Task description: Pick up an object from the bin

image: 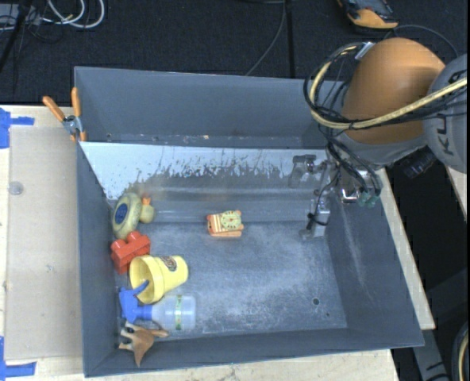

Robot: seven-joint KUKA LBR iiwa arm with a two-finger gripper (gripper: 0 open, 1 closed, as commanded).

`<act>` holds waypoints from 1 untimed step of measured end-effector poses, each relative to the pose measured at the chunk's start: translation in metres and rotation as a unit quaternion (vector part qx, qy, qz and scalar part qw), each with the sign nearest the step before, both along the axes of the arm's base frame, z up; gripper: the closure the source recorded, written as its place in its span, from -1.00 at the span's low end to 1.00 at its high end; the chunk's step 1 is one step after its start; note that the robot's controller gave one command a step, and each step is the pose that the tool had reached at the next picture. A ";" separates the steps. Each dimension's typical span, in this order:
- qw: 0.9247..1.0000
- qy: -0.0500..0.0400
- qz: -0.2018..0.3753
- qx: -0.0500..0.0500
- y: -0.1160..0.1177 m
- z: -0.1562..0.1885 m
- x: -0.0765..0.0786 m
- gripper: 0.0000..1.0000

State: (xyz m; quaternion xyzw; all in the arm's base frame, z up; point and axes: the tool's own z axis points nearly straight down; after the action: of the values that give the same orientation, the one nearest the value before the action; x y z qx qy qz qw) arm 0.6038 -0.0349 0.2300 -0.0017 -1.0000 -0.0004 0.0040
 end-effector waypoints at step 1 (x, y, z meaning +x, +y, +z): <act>1.000 -0.004 0.000 0.000 0.000 0.005 0.001 -1.00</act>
Offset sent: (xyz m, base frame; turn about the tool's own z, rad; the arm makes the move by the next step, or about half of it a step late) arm 0.0132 0.0834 -0.1600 0.0792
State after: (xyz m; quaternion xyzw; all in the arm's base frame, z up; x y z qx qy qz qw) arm 0.6049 -0.0349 0.2349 -0.0013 -1.0000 -0.0001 0.0003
